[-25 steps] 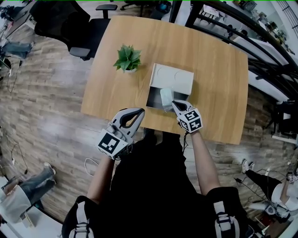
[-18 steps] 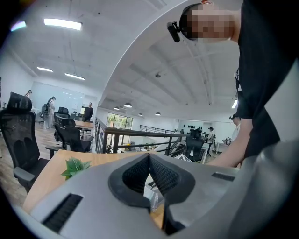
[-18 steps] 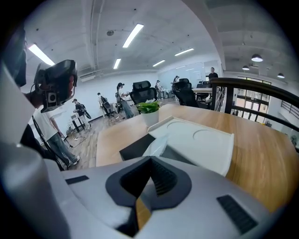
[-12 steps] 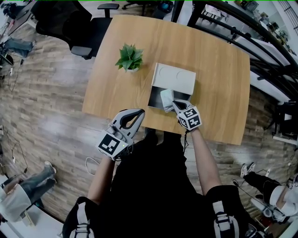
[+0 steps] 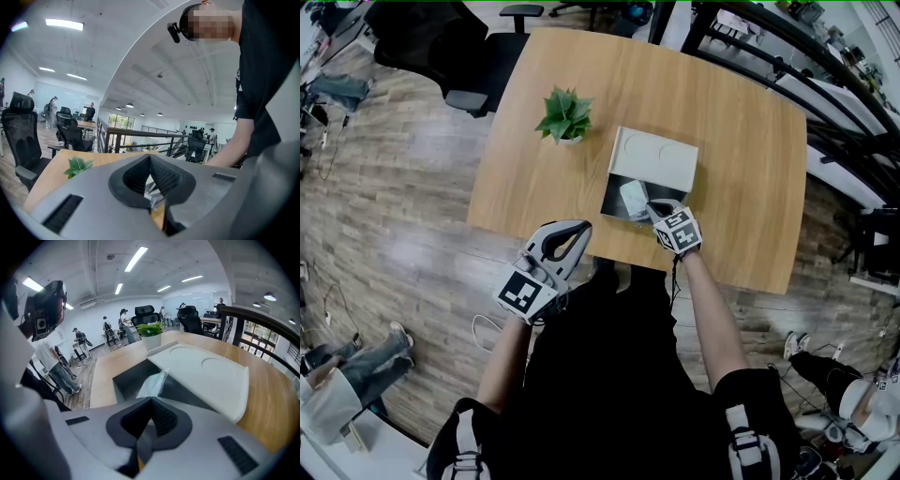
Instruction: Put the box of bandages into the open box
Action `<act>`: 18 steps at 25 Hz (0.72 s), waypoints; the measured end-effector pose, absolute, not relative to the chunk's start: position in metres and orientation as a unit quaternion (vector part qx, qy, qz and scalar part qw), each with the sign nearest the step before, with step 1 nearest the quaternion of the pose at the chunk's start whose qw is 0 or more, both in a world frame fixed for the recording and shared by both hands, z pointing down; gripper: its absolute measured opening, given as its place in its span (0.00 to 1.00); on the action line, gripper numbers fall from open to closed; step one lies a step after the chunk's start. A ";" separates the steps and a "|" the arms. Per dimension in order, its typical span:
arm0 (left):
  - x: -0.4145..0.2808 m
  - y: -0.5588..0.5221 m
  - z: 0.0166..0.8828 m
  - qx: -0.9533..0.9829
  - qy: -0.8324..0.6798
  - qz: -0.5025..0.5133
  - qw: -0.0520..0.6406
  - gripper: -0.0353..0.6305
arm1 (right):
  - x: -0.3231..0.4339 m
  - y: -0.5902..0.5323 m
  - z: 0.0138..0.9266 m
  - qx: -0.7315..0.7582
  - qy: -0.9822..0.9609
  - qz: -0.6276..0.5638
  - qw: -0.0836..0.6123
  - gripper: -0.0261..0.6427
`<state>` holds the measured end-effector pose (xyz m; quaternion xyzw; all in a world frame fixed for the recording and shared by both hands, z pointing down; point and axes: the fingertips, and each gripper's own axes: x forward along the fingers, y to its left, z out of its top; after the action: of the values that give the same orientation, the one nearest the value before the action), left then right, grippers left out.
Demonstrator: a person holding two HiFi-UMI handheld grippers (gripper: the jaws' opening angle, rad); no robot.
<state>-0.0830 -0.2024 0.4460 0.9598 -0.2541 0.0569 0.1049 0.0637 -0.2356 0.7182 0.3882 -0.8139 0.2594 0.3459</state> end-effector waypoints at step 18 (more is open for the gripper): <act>-0.086 -0.203 0.453 0.955 -0.267 0.059 0.111 0.09 | 0.057 -0.237 0.753 0.336 -0.790 0.291 0.423 0.08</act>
<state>-0.0859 -0.2031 0.4532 0.9554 -0.2670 0.0595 0.1113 0.0567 -0.2369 0.7532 0.3358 -0.7896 0.2906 0.4235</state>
